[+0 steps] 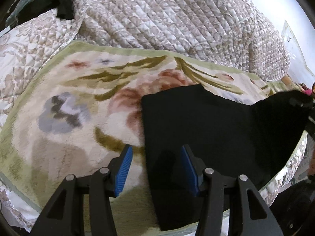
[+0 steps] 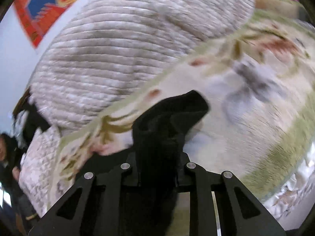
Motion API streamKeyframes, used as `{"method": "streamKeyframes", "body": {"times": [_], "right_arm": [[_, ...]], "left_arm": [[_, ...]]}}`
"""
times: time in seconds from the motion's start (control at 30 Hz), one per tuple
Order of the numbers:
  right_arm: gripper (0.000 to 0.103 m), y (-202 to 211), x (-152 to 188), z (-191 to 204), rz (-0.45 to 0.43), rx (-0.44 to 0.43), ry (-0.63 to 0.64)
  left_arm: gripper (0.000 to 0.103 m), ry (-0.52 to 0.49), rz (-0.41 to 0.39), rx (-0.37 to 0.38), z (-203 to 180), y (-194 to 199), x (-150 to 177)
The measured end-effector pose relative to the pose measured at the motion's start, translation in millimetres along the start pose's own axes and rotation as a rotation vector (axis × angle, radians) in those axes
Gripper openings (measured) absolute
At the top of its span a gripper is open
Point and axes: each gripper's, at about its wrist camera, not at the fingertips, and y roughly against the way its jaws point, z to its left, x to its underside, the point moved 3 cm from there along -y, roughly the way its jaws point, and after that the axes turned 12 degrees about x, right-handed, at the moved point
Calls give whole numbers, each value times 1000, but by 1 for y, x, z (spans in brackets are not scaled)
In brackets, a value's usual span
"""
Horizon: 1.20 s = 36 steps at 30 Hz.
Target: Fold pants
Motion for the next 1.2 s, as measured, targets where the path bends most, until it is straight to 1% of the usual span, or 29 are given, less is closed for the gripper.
{"method": "streamKeyframes", "body": {"times": [0.1,0.2,0.33,0.4,0.43,0.5,0.57,0.6,0.7,0.77,0.8,0.87,0.93,1.03,1.1,1.13,1.17,1.2], "right_arm": [[21,9,2,46,-6,-74,97],[21,8,17,90,25,-141,190],[21,-4,52,145,80,-211,330],[21,-15,72,163,134,-243,377],[21,-24,88,176,178,-259,414],[21,-39,119,191,223,-259,497],[21,-50,138,197,260,-235,541],[21,-54,144,199,259,-221,559],[22,-47,147,206,199,-181,616],[22,-48,154,210,188,-150,668],[22,-47,158,212,166,-133,695],[22,-42,162,214,146,-114,719],[22,-35,161,215,125,-115,718],[22,-19,161,217,79,-150,732],[22,-24,168,220,93,-170,750],[23,-37,174,218,143,-161,760],[24,-42,177,217,159,-169,755],[29,-39,176,217,141,-185,743]], "left_arm": [[54,25,-15,-11,10,7,-1],[54,63,-47,-26,25,19,-3],[54,133,-90,-61,53,36,-5],[54,159,-101,-73,65,42,-4],[54,165,-106,-78,68,45,-3],[54,173,-118,-81,73,50,-2],[54,182,-126,-75,78,54,-1],[54,183,-130,-74,79,56,-1],[54,189,-138,-63,80,60,-1],[54,184,-142,-54,78,61,-2],[54,181,-144,-51,77,61,-3],[54,172,-149,-47,73,62,-4],[54,168,-154,-48,72,63,-4],[54,171,-154,-55,74,62,-4],[54,171,-146,-51,73,59,-4],[54,169,-145,-49,72,59,-5],[54,166,-148,-48,71,60,-5],[54,162,-151,-48,71,60,-5]]}}
